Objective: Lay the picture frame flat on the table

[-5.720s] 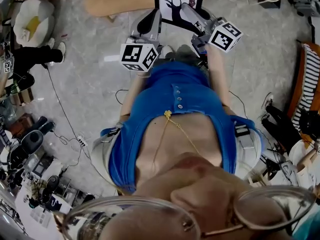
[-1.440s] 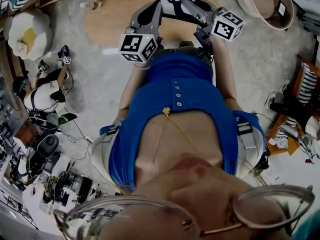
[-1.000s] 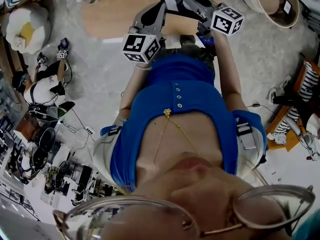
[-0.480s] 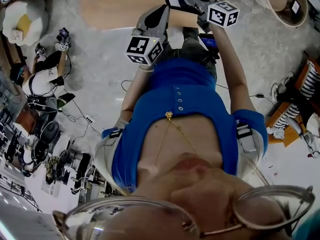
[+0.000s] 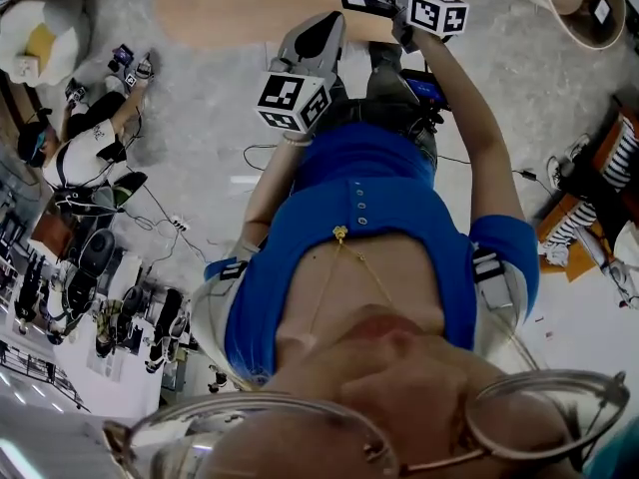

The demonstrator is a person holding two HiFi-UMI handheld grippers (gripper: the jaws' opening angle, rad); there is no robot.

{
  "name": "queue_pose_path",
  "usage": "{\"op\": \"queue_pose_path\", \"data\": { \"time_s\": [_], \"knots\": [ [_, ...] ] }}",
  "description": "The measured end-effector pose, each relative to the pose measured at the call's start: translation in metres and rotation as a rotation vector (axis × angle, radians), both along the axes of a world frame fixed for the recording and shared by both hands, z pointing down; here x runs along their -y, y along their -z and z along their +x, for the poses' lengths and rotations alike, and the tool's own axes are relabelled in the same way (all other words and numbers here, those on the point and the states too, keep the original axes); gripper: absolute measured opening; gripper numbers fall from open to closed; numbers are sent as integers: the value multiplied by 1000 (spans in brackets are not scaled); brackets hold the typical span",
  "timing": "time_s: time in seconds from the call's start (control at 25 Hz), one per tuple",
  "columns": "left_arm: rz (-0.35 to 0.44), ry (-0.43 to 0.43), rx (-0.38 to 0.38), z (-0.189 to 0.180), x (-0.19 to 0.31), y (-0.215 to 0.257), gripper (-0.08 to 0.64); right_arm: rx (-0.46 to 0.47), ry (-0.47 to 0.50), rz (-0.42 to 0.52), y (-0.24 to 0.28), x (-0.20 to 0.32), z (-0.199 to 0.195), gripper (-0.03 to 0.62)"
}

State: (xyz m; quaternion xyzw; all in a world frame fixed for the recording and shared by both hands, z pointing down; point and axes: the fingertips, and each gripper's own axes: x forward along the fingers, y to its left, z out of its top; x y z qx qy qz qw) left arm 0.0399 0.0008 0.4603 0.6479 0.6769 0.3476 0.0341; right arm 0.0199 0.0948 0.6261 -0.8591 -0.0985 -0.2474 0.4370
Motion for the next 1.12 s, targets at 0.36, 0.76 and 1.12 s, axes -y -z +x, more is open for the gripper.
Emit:
{"op": "queue_pose_path", "data": {
  "time_s": [0.36,0.76,1.12],
  "knots": [
    [69,-19,35,-6,12,-45,-3,122,-30,41,-78,1,-15,11],
    [132,-22,70,10,19,-98,-3,142,-95,114,-156,10,-11,11],
    [179,-31,84,5,23,-140,-3,124,-71,140,-196,30,-2,10]
  ]
}}
